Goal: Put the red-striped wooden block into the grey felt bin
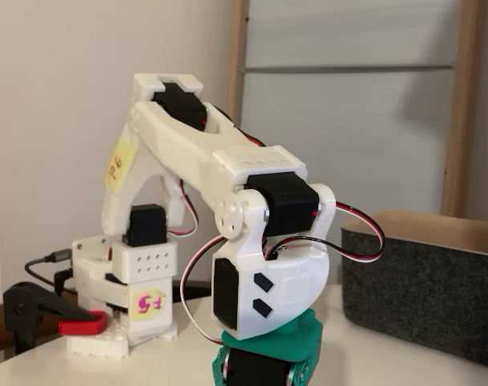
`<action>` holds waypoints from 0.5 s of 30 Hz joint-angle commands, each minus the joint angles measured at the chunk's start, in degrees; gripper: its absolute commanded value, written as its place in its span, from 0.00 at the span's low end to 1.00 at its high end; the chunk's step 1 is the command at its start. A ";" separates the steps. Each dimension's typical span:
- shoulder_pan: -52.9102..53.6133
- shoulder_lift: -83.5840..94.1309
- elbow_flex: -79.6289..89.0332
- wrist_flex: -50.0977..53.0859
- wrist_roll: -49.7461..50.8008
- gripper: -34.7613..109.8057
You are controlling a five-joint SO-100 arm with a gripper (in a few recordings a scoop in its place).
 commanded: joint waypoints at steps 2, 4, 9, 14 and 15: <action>0.62 0.26 -0.09 0.09 1.85 0.29; 0.97 0.62 -0.26 0.09 2.46 0.28; 2.02 1.85 -1.05 0.09 5.10 0.27; 3.16 4.75 -1.32 0.09 7.56 0.28; 3.52 5.54 -1.32 0.18 8.44 0.28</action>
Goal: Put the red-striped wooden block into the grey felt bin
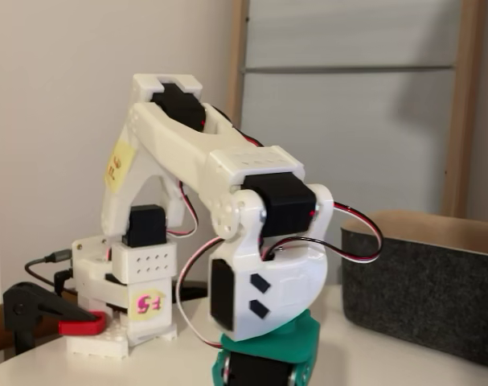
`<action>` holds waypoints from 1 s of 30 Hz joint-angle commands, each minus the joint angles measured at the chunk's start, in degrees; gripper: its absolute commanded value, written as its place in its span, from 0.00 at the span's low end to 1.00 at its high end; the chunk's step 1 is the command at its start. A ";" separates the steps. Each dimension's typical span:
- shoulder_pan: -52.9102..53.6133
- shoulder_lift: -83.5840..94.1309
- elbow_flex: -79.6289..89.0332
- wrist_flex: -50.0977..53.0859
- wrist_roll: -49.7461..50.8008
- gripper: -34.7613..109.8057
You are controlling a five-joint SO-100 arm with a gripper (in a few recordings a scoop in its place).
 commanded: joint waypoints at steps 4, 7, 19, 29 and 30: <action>3.34 7.38 -0.79 0.18 5.10 0.27; 4.31 10.11 -0.79 0.18 7.29 0.27; 7.21 23.64 -0.70 0.09 15.21 0.27; 6.77 35.51 -0.70 -5.80 19.69 0.28; 6.59 36.47 -0.70 -6.68 20.04 0.28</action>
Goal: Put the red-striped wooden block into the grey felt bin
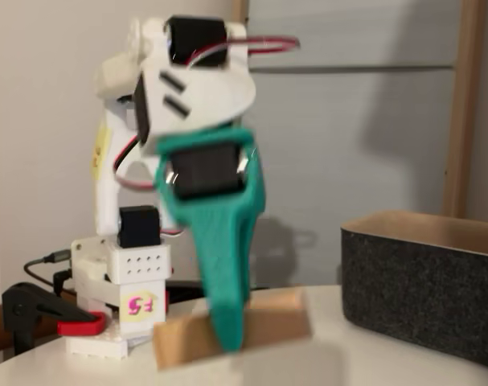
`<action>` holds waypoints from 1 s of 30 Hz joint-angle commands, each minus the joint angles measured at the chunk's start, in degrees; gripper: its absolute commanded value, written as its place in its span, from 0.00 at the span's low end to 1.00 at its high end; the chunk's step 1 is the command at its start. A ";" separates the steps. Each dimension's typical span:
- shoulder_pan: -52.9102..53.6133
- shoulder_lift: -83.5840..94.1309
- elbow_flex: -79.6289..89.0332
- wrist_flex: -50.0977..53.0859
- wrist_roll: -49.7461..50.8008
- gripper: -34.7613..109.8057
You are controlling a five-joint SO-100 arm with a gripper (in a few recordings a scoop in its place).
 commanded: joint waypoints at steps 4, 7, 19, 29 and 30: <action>-1.32 10.02 -0.79 -3.60 2.29 0.28; -3.87 12.57 -0.79 -4.66 2.81 0.28; -21.53 16.52 -1.14 -11.34 0.88 0.28; -41.40 15.82 -1.32 -14.59 -7.65 0.28; -43.24 15.82 -1.32 -14.59 -8.53 0.28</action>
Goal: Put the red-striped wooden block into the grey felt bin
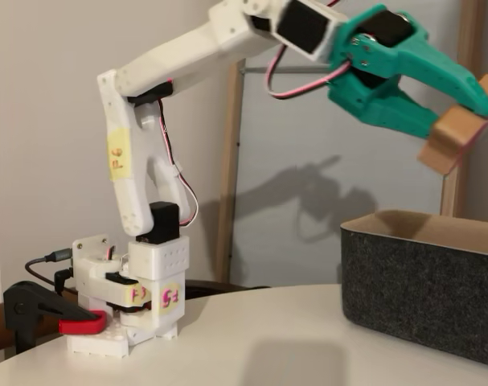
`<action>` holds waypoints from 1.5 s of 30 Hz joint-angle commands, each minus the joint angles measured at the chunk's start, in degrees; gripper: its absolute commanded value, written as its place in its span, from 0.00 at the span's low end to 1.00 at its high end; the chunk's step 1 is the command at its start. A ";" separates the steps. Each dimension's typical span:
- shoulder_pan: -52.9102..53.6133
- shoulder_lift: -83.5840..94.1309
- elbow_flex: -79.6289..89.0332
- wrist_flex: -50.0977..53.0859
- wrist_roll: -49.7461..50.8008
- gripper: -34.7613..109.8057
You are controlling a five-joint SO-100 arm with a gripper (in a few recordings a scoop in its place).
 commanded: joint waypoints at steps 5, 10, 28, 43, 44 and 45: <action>-15.03 2.81 -0.97 -0.88 -6.86 0.27; -24.52 1.14 -0.88 -0.79 -13.54 0.28; -35.51 -14.50 -1.23 -3.69 -28.13 0.29; -34.45 -16.88 -1.05 -3.34 -27.07 0.40; -34.63 -16.79 -1.05 -3.34 -27.07 0.41; -34.72 -16.70 -1.14 -3.34 -27.07 0.42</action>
